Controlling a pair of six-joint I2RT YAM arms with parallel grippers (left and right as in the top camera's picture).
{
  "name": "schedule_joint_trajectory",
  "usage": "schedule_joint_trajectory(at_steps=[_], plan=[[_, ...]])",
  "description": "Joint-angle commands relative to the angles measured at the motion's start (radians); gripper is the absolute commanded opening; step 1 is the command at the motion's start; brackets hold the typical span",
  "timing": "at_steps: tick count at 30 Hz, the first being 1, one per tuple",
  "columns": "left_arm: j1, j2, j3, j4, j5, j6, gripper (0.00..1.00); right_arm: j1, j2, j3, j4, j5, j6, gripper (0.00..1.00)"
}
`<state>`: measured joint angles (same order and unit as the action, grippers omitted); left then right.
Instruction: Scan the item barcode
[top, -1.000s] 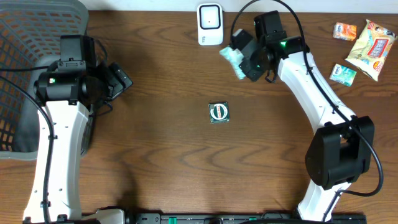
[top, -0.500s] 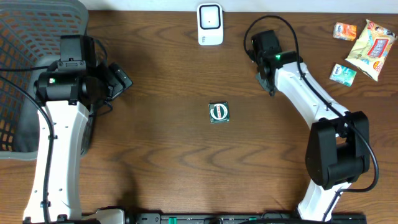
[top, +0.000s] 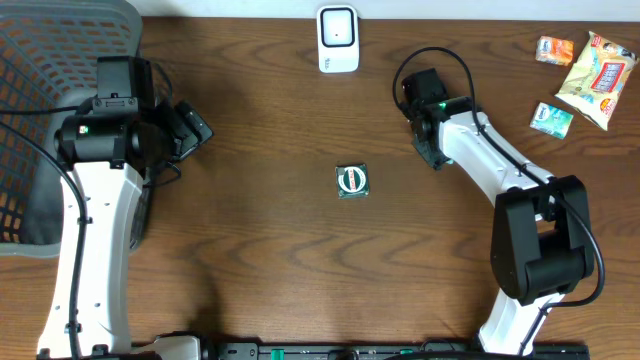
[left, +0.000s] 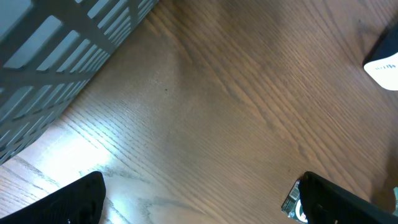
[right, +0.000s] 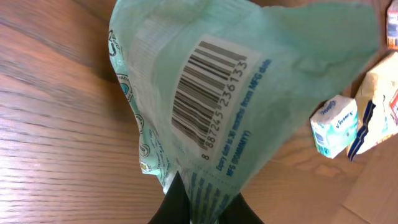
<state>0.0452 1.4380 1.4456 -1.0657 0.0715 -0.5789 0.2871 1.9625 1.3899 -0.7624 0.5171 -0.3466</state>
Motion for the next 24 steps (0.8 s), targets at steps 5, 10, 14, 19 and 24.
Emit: schedule_joint_trajectory(at_steps=[5, 10, 14, 19, 24], plan=[[0.005, 0.001, -0.001, 0.000, -0.013, -0.001, 0.98, 0.083, -0.013, 0.001, -0.004, -0.018, 0.021, 0.07], [0.005, 0.001, -0.001, 0.000, -0.013, -0.001, 0.98, 0.121, -0.013, 0.001, -0.014, -0.029, 0.021, 0.03], [0.005, 0.000, -0.001, 0.000, -0.013, -0.001, 0.98, 0.130, -0.013, 0.001, -0.015, -0.026, 0.021, 0.03], [0.005, 0.001, -0.001, 0.000, -0.013, -0.001, 0.98, 0.134, -0.013, 0.001, -0.032, -0.053, 0.030, 0.04], [0.005, 0.001, -0.001, 0.000, -0.013, -0.001, 0.97, 0.151, -0.013, 0.001, -0.057, -0.058, 0.070, 0.04]])
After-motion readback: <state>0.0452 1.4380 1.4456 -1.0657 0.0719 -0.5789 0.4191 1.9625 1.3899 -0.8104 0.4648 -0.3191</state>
